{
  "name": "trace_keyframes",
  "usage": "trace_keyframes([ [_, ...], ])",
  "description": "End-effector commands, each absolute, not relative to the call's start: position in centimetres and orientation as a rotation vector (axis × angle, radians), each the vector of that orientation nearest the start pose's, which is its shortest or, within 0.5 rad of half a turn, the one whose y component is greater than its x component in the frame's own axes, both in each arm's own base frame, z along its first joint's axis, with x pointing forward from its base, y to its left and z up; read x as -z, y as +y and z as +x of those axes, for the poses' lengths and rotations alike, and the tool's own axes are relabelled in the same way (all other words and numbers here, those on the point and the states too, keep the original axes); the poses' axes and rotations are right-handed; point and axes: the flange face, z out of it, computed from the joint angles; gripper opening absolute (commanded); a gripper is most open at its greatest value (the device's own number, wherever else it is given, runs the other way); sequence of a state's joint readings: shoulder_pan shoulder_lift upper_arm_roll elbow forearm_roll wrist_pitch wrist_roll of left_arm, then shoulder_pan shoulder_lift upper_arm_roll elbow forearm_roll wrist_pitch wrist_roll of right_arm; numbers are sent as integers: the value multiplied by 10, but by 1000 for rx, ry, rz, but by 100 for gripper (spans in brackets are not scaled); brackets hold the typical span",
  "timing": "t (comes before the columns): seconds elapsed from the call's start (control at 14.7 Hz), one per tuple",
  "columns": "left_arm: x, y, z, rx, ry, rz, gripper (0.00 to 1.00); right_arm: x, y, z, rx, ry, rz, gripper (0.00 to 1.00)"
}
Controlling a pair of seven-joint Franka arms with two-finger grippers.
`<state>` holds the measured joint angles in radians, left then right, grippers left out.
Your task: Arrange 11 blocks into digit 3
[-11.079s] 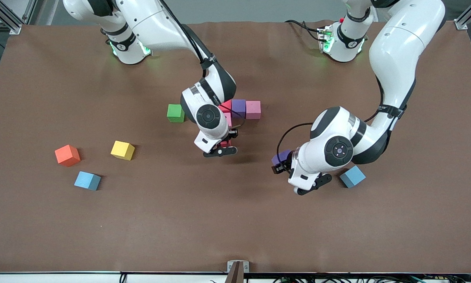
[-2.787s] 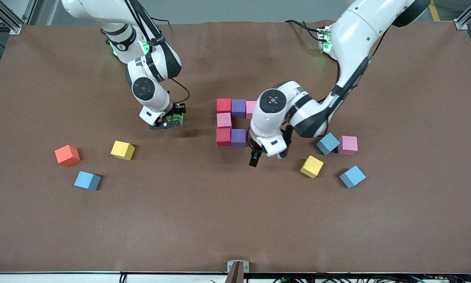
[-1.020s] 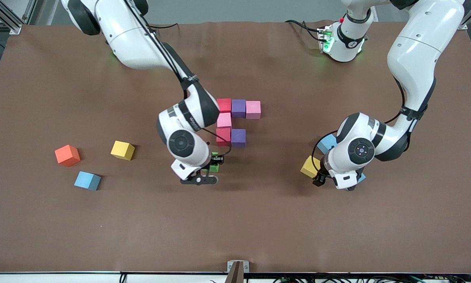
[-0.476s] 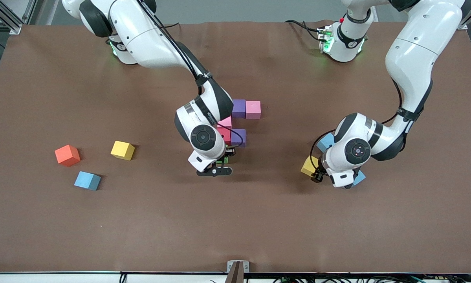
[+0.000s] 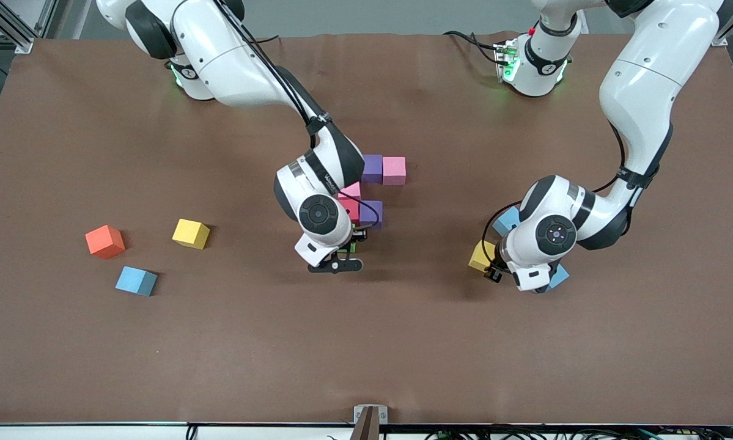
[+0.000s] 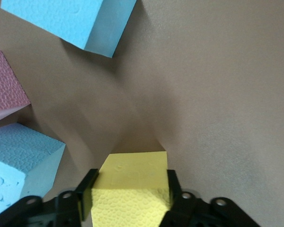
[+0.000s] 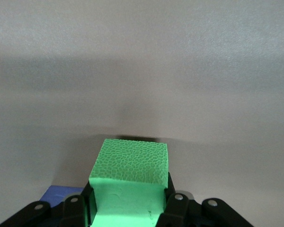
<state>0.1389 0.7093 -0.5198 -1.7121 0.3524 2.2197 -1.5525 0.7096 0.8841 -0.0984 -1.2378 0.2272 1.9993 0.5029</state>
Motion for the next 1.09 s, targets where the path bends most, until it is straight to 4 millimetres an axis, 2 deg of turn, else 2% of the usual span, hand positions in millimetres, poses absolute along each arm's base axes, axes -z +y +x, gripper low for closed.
trace_keyframes([
  [0.0, -224, -207, 628, -157, -1567, -2697, 50, -222, 457, 590, -249, -51, -3088, 38],
  [0.14, -227, -216, 626, -180, -1620, -2678, 48, -219, 461, 588, -252, -59, -3083, 38],
  [0.61, -245, -279, 601, -247, -1874, -2538, 48, -217, 465, 586, -244, -88, -3074, 38],
  [0.75, -247, -299, 592, -262, -1951, -2475, 48, -215, 465, 585, -250, -90, -3076, 38],
  [0.88, -247, -333, 573, -247, -1993, -2420, 48, -216, 468, 583, -251, -98, -3076, 38],
  [1.02, -248, -350, 565, -220, -2032, -2387, 48, -215, 468, 583, -254, -99, -3078, 46],
])
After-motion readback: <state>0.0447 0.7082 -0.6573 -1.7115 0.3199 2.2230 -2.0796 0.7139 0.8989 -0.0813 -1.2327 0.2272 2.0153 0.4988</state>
